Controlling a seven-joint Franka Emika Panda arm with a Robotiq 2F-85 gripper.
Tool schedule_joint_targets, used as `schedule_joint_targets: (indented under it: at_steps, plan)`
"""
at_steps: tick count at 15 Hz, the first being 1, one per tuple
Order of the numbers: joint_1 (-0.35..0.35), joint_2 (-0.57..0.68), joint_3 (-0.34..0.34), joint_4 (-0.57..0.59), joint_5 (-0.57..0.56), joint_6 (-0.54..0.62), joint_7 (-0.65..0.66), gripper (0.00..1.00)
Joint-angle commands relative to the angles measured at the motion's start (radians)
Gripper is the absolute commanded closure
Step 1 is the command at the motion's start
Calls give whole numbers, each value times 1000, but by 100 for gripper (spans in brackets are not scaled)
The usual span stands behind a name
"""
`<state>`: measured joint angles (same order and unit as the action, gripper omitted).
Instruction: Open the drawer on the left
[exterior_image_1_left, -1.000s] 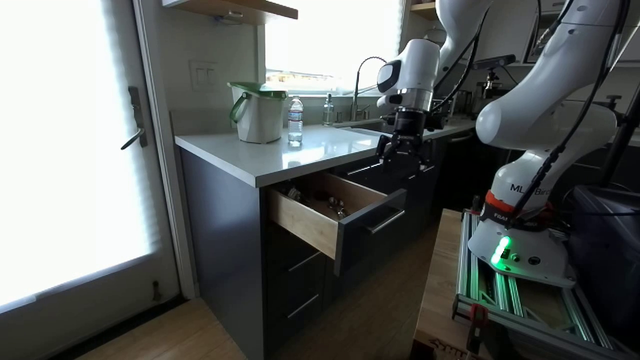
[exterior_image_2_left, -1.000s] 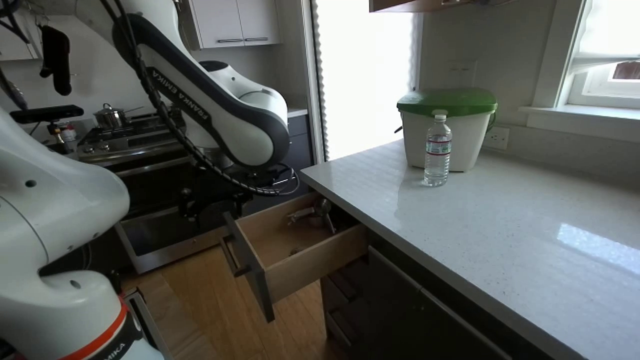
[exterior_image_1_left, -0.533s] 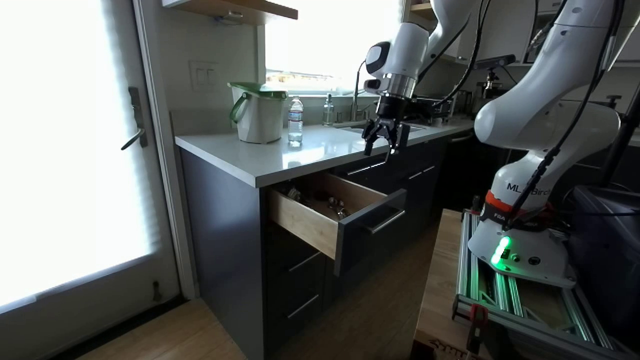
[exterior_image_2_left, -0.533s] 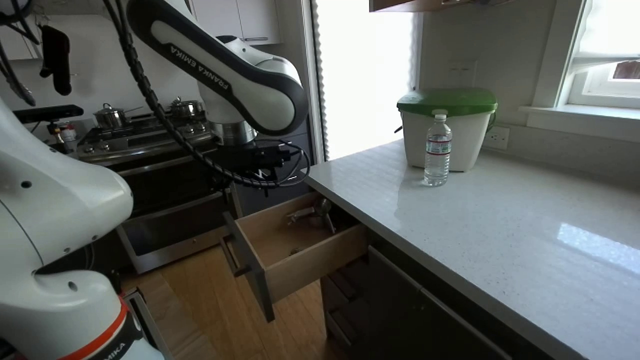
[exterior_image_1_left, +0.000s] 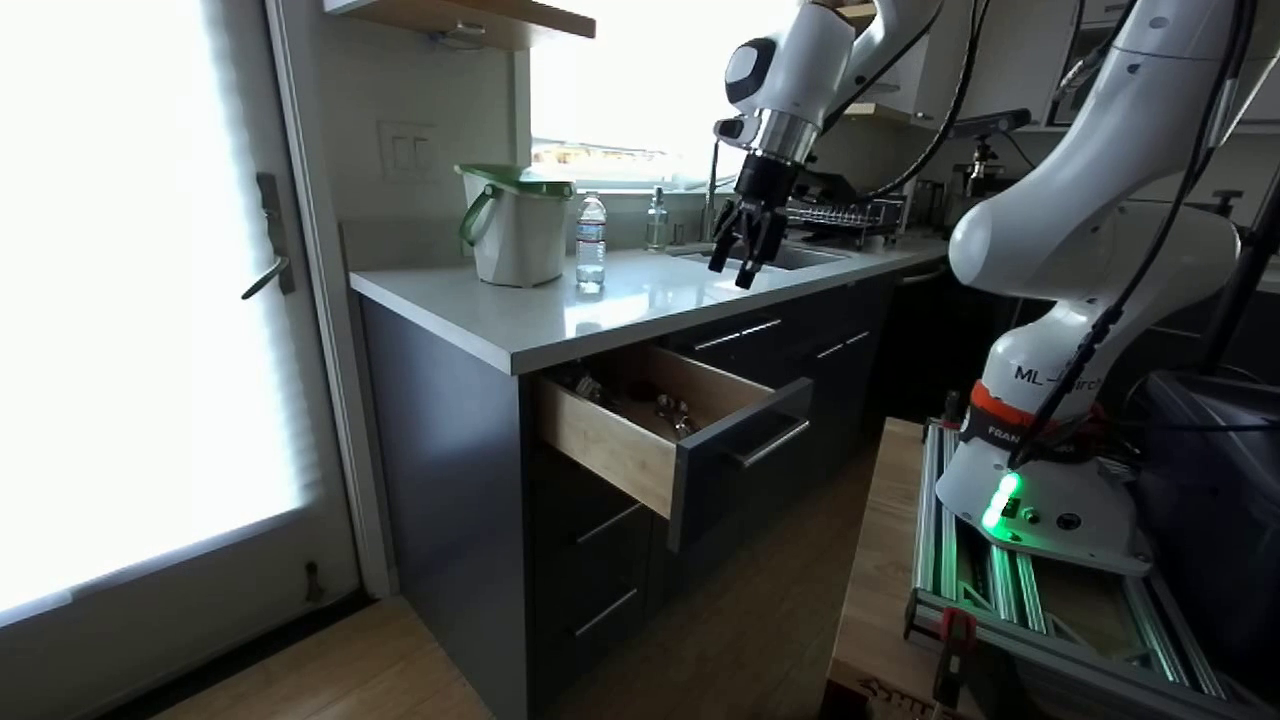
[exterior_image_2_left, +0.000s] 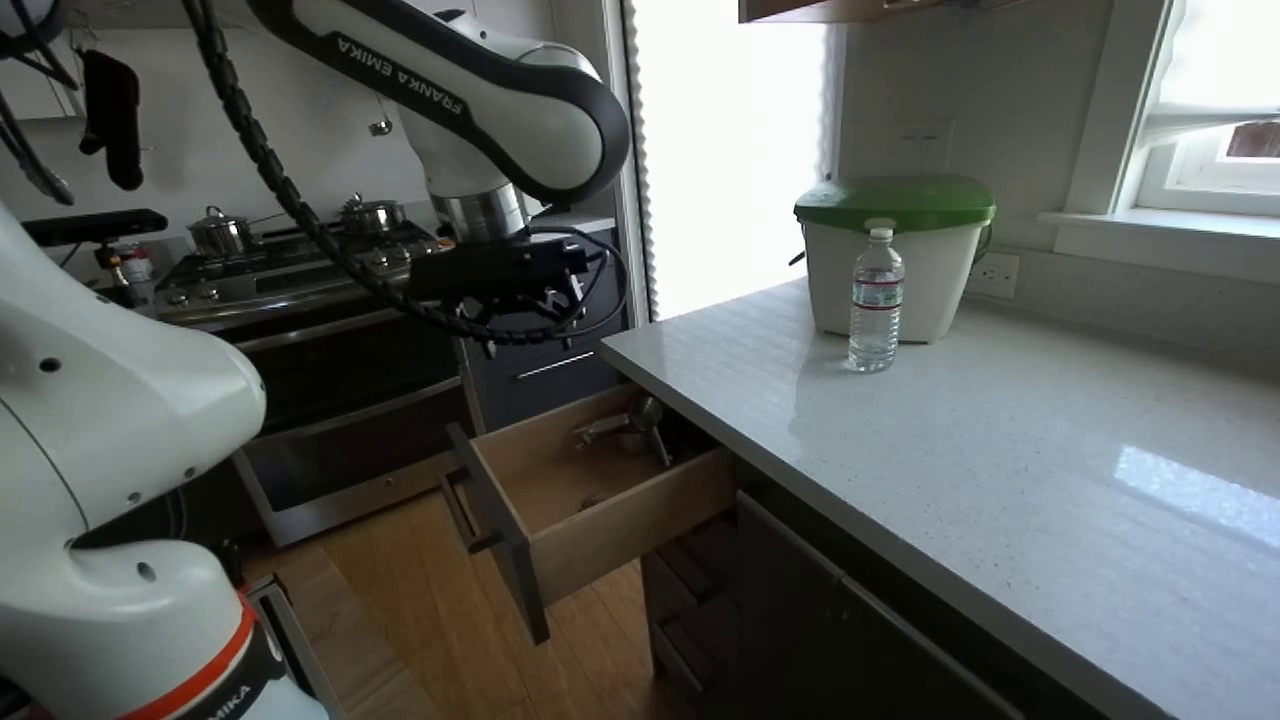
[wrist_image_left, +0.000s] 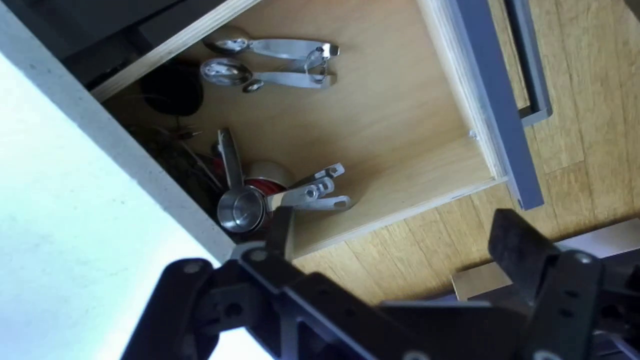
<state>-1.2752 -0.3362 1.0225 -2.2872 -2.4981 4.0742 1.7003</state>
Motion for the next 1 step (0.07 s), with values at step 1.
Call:
schedule_joint_targets:
  at_steps: [1]
  plan:
    - [76, 37, -54, 8, -47, -22, 46, 0]
